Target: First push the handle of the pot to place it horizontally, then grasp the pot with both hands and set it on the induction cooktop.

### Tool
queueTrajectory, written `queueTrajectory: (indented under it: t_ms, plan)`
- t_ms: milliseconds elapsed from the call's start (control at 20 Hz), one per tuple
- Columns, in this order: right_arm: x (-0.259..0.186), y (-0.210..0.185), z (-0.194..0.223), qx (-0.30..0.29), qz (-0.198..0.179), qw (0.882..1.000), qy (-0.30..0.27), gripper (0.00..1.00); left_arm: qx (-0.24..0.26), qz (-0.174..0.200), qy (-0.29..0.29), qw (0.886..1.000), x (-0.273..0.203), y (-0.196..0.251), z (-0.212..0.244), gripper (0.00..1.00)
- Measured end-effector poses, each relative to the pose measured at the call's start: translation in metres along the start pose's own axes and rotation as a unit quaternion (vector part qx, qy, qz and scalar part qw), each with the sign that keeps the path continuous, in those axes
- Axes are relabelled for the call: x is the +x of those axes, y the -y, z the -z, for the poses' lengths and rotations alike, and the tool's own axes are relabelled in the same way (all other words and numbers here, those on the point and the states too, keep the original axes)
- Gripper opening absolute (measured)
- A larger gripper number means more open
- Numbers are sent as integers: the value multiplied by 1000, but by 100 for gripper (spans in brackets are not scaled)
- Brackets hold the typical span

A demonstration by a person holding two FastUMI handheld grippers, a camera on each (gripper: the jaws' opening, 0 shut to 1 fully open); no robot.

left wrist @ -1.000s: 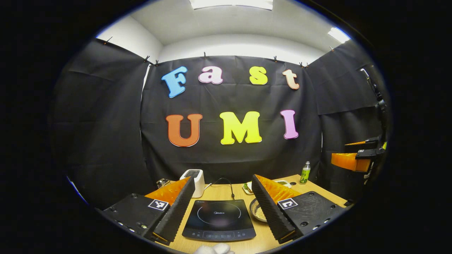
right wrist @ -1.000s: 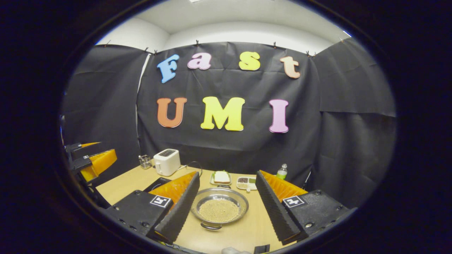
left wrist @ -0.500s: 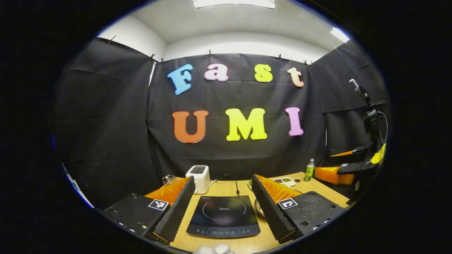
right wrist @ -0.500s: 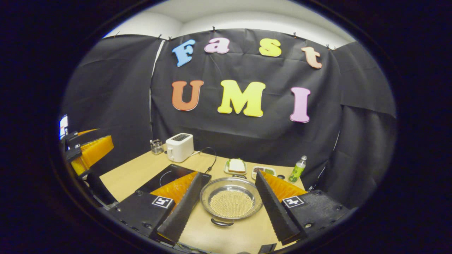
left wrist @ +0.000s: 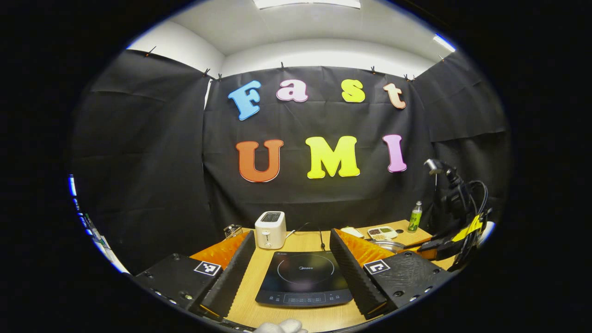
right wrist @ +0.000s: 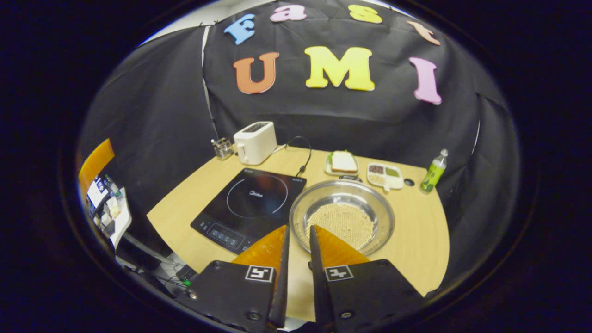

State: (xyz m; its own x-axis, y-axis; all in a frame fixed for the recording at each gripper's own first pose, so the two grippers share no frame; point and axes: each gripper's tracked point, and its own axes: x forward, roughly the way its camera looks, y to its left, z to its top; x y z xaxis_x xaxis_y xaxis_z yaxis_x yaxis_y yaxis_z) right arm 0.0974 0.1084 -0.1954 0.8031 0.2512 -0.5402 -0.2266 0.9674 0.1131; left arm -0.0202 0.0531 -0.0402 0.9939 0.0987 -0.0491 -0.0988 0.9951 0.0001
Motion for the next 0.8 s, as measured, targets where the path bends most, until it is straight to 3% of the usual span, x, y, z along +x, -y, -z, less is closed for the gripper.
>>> queueTrajectory:
  t_ms: [200, 250, 450, 550, 800]
  plan:
    - [35, 5, 47, 27, 1, 997, -74, 0, -5, -9, -7, 1000, 1, -11, 10, 96]
    - [43, 4, 57, 38, -3, 995, -89, 4, -6, -12, -12, 1000, 1, -13, 13, 96]
    - [67, 1, 90, 54, -4, 989, -137, 4, -13, -17, -25, 999, 4, -20, 21, 96]
    - [77, 1, 98, 54, 3, 988, -147, 0, -14, -19, -27, 999, 3, -22, 24, 96]
    - [92, 4, 102, 61, 13, 986, -155, 4, -21, -22, -30, 999, 4, -27, 25, 96]
